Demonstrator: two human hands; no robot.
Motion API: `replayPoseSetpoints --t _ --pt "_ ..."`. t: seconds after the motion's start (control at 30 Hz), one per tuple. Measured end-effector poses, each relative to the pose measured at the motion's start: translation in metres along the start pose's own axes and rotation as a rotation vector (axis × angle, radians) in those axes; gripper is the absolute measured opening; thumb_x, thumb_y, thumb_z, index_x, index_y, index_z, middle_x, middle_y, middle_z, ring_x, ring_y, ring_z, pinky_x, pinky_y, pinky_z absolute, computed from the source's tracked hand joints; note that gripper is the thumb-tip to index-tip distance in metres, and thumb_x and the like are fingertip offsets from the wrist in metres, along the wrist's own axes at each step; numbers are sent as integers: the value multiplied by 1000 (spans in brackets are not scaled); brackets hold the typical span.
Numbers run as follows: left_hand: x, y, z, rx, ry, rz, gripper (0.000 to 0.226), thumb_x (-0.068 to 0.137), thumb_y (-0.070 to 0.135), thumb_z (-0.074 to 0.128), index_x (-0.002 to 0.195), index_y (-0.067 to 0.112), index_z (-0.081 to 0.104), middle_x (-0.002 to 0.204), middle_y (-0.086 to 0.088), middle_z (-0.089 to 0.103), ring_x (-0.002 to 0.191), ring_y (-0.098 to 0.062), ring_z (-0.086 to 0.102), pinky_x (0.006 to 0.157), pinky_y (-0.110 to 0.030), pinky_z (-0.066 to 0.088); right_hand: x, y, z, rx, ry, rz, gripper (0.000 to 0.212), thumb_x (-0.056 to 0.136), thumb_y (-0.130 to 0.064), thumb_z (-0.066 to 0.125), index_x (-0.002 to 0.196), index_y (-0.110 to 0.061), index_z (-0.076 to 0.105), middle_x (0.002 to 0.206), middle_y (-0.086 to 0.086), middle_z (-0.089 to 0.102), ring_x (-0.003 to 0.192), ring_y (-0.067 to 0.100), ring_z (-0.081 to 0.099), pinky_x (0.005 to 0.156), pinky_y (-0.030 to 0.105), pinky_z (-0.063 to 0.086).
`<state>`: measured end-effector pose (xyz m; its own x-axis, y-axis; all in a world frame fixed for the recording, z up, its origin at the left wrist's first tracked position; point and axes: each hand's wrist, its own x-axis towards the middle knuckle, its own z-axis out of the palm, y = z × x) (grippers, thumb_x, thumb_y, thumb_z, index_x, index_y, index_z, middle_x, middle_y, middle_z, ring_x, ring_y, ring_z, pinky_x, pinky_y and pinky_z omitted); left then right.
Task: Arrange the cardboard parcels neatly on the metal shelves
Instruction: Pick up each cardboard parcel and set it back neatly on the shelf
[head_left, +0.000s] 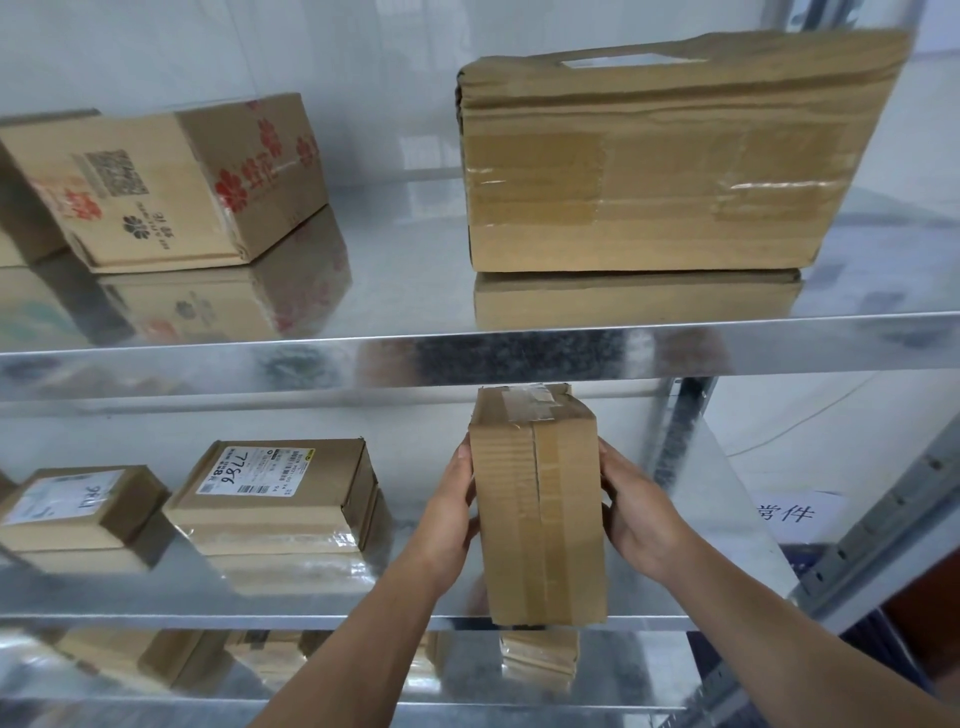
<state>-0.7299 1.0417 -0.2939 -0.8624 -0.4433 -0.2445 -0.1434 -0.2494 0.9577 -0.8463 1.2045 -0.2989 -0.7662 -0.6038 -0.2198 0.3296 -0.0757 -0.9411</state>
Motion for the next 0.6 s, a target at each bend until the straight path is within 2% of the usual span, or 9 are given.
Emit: replayPoseSetpoints --t 0.13,0.23,0.33,0.43,0.5,0.6 --pt "0 1 0 -36 31 19 74 84 75 36 143 34 54 136 2 64 132 -15 53 108 -39 45 -1 -1 1 26 -10 -13 37 111 -31 39 141 -32 61 130 -6 71 126 10 60 112 37 43" --pt "2 2 -1 -69 50 65 47 104 58 31 139 35 52 132 -2 65 126 -20 58 100 -40 51 -2 -2 0 56 -9 -20 37 111 -24 41 139 -31 64 129 -4 71 122 10 63 99 32 48" --pt "3 3 -1 -93 58 80 39 107 51 30 132 31 51 127 -7 65 117 -23 62 92 -40 54 -2 -3 1 81 3 -6 37 110 -18 42 134 -30 67 120 -2 74 108 8 68 85 27 50" --pt "3 2 0 -111 68 71 39 107 51 31 129 26 51 125 -10 66 119 -25 63 103 -47 52 -3 -4 2 95 12 -13 34 108 -16 46 129 -29 69 118 1 75 109 12 68 87 32 51" --pt "3 1 0 -127 76 59 39 107 50 32 128 23 51 123 -10 67 117 -26 63 104 -49 50 -3 -4 1 106 14 -19 29 107 -17 48 125 -27 69 108 -1 75 102 10 68 83 31 52" --pt "3 -1 -2 -174 75 53 31 107 41 37 122 20 53 116 -11 67 112 -26 63 98 -46 50 -3 -2 0 160 19 -7 22 108 -19 47 117 -23 67 87 -5 72 81 5 67 66 24 53"
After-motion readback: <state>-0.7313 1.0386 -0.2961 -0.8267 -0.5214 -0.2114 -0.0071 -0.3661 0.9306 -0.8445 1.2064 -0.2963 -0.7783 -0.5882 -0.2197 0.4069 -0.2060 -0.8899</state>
